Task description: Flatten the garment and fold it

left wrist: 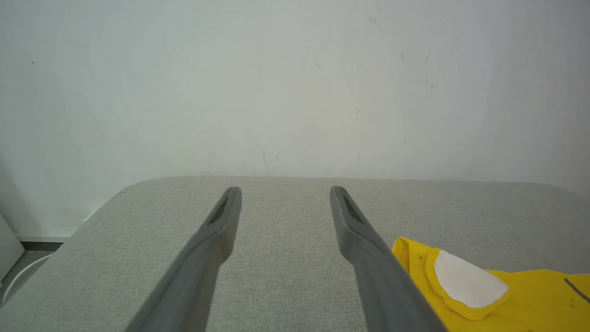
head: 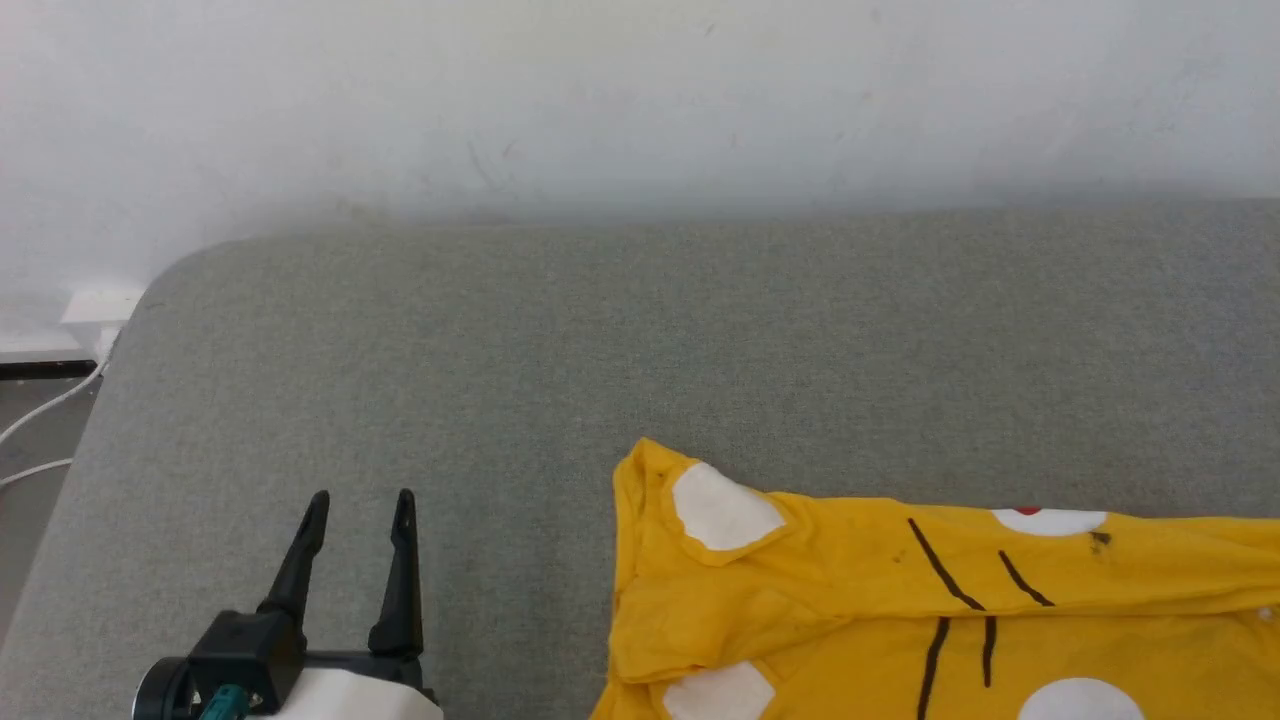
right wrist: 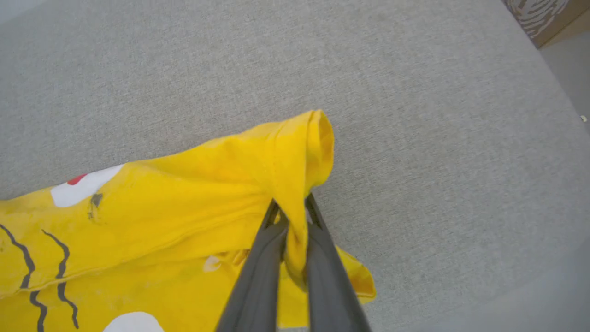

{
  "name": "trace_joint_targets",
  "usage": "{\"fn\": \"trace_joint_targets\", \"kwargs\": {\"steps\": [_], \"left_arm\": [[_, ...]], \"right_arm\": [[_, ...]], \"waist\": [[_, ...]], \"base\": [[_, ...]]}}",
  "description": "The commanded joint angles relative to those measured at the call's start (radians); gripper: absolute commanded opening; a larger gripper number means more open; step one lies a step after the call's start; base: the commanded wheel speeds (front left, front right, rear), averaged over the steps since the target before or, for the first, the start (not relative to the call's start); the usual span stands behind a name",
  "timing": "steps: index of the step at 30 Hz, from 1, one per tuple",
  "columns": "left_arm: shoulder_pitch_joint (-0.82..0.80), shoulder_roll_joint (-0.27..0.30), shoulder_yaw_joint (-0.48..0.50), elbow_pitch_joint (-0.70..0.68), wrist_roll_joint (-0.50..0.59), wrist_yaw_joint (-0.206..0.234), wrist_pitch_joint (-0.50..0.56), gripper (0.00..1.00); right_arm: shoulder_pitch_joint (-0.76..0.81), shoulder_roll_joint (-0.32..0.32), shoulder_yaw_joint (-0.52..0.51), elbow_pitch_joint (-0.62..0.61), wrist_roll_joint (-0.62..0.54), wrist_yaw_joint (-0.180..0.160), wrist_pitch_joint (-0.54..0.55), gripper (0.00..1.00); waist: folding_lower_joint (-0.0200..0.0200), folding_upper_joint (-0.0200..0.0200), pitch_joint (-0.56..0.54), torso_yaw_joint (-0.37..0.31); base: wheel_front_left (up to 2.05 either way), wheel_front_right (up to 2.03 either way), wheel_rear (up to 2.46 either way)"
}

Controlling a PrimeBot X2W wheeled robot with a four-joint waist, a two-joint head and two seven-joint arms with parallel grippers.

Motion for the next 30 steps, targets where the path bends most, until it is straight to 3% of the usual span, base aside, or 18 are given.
{"fn": "trace_joint_targets", "kwargs": {"steps": [1,5,11,16,20,26,30], "left_arm": [[0.009,0.011,0.005,0.004,-0.002,0.006,0.004,1.0],[0.01,0.015,0.013,0.012,-0.012,0.009,0.009,1.0],[0.01,0.007,0.005,0.027,-0.023,0.007,0.008,1.0],[0.0,0.001,-0.006,0.043,-0.028,0.002,0.01,1.0],[-0.02,-0.001,-0.018,0.056,-0.029,-0.006,0.011,1.0],[-0.059,-0.012,-0.039,0.079,-0.031,-0.021,0.01,1.0],[-0.077,-0.02,-0.044,0.094,-0.034,-0.023,0.004,1.0]], "right_arm": [[0.006,0.002,-0.013,-0.015,-0.009,-0.001,0.002,0.0],[-0.005,0.085,-0.012,-0.058,0.062,-0.001,0.071,0.0],[-0.021,0.276,0.086,-0.149,0.316,-0.001,0.248,0.0],[-0.015,0.344,0.22,-0.164,0.393,-0.001,0.271,0.0],[-0.046,0.357,0.356,-0.105,0.422,-0.001,0.196,0.0],[-0.126,0.358,0.62,0.017,0.537,-0.001,-0.019,0.0],[-0.185,0.358,0.733,0.102,0.532,-0.001,-0.135,0.0]], "waist": [[0.0,0.0,0.002,0.0],[0.0,0.0,-0.001,0.0],[0.0,0.0,-0.008,0.015],[0.0,0.0,-0.009,0.034],[0.0,0.0,0.0,0.057],[0.0,0.0,0.022,0.101],[0.0,0.0,0.039,0.115]], "base": [[0.0,0.0,0.0],[0.0,0.0,0.0],[0.0,0.0,0.0],[0.0,0.0,0.0],[0.0,0.0,0.0],[0.0,0.0,0.0],[0.0,0.0,0.0]]}}
